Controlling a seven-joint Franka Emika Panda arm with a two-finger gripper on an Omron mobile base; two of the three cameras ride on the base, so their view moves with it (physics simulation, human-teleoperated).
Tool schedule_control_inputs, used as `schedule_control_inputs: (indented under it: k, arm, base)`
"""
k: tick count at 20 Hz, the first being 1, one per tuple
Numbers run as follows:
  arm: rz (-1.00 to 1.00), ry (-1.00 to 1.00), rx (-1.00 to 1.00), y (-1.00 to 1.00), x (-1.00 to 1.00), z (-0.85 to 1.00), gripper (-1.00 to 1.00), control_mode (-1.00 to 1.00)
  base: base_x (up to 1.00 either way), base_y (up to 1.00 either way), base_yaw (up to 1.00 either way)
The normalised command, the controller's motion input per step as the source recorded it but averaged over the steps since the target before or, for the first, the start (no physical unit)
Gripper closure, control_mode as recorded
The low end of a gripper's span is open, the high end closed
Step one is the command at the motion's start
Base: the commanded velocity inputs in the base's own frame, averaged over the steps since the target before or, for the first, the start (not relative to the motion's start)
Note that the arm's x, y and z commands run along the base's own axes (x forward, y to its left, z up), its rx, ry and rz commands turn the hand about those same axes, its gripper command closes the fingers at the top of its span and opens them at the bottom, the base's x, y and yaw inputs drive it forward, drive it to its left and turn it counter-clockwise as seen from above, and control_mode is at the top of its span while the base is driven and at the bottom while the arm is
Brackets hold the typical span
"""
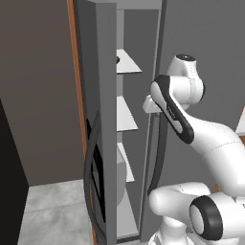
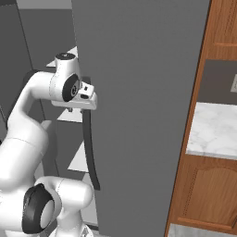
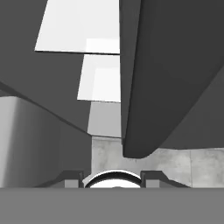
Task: Take the bell pepper and squash out of the freezer and place them in the tupperware container on the counter. Then put the tupperware containing the vegetables back in the freezer.
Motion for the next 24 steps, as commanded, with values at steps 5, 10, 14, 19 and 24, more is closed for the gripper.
schedule_control_inputs:
  k: [5,10,14,19,24]
  arm:
    - [0.0,-0.01,0.0,0.01,-0.09,0.0,-1.0,-1.0]
    - [0.0,-0.02,0.0,0.09,-0.18,0.2,-1.0,-1.0]
    - [0.0,-0.04,0.0,0.0,-0.38,0.51,-1.0,-1.0]
    - [-0.03,-0.01,0.0,0.0,-0.55,0.5,-1.0,-1.0]
    - [-0.06,0.0,0.0,-0.02,-0.73,0.32,-1.0,-1.0]
  base:
    - [0.0,0.0,0.0]
    - [0.0,0.0,0.0]
    - [0.0,0.0,0.0]
    - [0.0,0.0,0.0]
    - [0.0,0.0,0.0]
